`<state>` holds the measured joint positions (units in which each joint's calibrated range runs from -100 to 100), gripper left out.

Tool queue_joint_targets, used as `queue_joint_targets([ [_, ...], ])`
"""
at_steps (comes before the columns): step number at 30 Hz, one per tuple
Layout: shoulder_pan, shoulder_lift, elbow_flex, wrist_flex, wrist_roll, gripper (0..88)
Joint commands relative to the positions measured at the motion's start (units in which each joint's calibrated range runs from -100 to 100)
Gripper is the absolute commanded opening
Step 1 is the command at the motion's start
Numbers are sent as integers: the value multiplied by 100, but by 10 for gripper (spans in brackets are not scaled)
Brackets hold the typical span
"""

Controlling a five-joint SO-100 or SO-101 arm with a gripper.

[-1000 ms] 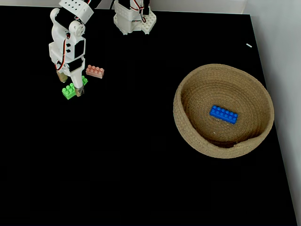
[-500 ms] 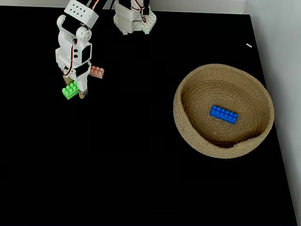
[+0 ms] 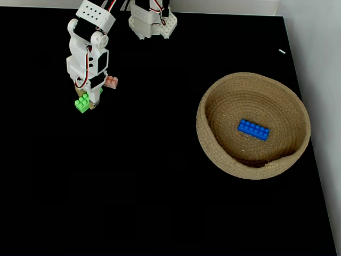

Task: Place the lego blocks in the tray

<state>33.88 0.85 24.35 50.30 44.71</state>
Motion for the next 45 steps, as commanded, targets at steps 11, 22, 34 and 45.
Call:
queue_joint_targets([
  [11, -2415, -627, -4245, 2646, -288, 0],
  [22, -4270, 87, -4993, 2096, -332, 0],
  [34, -5440, 689, -4929, 1488, -532, 2],
  [45, -5399, 577, -4692, 1729, -669, 336],
])
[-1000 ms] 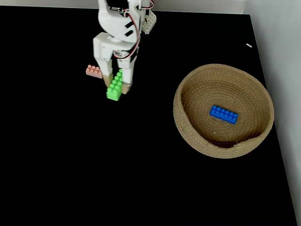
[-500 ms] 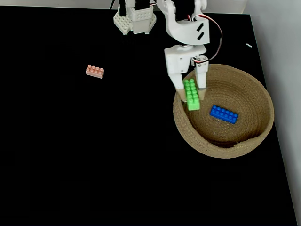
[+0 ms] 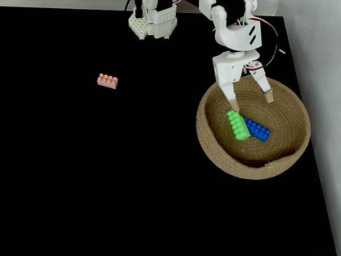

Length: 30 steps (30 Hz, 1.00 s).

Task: Place the lego blocks in the tray

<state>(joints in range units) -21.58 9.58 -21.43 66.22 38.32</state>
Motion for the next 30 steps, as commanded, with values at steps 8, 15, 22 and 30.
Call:
queue_joint_targets([
  [8, 1177, -1345, 1035, 321, -342, 275],
  [15, 2661, -2515, 2485, 546, -161, 231],
  [22, 3972, -3461, 4063, 596, 615, 219],
  [30, 4648, -4217, 5577, 163, 1836, 212],
])
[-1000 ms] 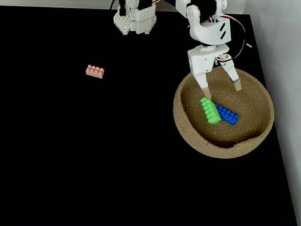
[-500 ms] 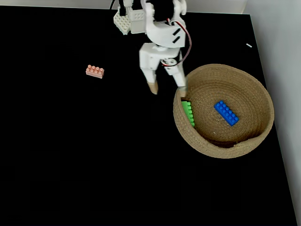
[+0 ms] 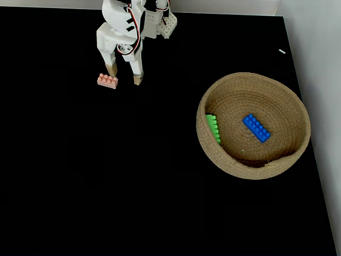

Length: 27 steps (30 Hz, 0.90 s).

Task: Place the lego blocks in the tray

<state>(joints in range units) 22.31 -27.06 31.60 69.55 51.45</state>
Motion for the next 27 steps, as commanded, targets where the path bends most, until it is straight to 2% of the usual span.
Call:
queue_joint_targets([
  [1, 324, -613, 384, -245, 689, 212],
  [14, 1157, -794, 1259, -662, 2926, 205],
  [27, 1206, -717, 1688, -1328, 3956, 204],
])
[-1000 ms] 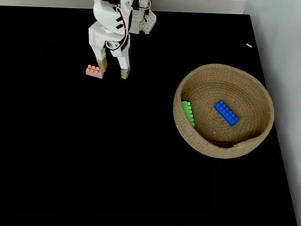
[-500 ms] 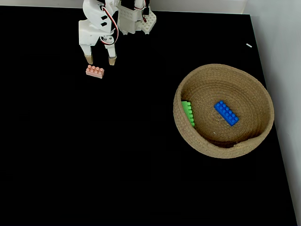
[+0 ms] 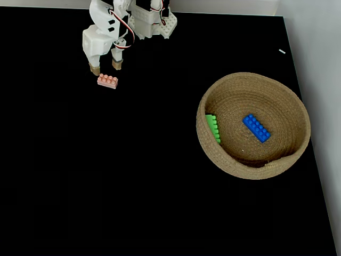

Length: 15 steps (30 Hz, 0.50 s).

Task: Place the lego blocks in the tray

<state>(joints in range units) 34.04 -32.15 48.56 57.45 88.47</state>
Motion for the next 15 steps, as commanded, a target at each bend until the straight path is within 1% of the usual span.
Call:
queue_joint_targets([
  [1, 50, -199, 55, -135, 322, 202],
  [8, 34, -1, 538, -701, 708, 220],
  [15, -32, 377, 730, -1384, 860, 231],
])
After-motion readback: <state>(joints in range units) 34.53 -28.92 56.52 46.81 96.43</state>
